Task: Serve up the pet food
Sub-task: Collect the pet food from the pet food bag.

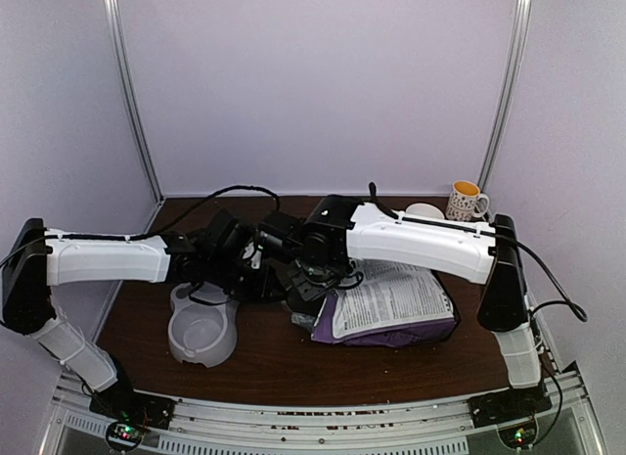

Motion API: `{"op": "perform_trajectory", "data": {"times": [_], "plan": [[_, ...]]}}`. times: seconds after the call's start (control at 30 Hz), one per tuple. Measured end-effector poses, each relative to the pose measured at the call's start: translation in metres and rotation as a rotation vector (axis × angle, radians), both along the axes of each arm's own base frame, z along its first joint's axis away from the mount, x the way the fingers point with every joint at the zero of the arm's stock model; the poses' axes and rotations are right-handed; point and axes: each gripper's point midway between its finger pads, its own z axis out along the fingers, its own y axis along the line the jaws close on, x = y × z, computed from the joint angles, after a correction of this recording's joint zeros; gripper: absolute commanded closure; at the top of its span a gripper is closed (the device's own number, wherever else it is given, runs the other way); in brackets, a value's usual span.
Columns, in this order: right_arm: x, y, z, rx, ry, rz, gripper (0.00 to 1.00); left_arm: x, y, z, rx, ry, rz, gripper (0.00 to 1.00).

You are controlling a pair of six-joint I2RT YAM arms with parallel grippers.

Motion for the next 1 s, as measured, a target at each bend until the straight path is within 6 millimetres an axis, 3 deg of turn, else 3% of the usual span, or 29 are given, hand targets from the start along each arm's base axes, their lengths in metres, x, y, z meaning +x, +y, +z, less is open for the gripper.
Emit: {"op": "perform_trajectory", "data": {"times": [0.2,0.8,1.0], "plan": [[-0.001,0.001,0.000,0.003,0.004,0.002,1.00,0.000,-0.005,-0.008,-0.002,0.013,-0.015,1.00],[-0.003,0.009,-0.014,0.039,0.034,0.004,1.00,0.011,-0.053,-0.025,-0.152,0.089,-0.049,1.00],[-0.005,0.012,-0.020,0.060,0.045,0.004,1.00,0.009,-0.061,-0.030,-0.205,0.117,-0.055,1.00]]}}
